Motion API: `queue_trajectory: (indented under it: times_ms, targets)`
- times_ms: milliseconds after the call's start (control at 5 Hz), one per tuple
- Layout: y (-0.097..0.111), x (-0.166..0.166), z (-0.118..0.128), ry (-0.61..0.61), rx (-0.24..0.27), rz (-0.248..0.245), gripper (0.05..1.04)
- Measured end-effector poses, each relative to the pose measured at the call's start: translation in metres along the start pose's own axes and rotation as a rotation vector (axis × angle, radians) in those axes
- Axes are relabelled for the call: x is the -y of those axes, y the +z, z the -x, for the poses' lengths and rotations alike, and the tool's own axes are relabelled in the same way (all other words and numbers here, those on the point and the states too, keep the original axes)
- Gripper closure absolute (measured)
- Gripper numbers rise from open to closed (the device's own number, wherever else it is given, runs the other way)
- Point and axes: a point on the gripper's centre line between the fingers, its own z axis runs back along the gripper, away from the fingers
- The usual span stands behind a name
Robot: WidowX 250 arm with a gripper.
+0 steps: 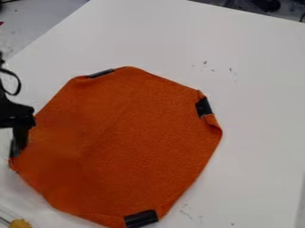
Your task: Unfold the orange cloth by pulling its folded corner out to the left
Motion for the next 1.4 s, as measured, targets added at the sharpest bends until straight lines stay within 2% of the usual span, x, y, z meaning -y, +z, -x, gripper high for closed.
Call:
queue_trajectory:
  times_ms: [200,400,600,1400]
  targets:
    - [0.012,0.008,-0.016,-0.109,0.031,0.011,0.084]
    - [0.021,0.02,-0.025,-0.185,0.042,0.07,0.084]
    - [0.019,0.026,-0.025,-0.262,0.01,0.144,0.084]
    - [0.02,0.025,-0.026,-0.263,0.012,0.146,0.084]
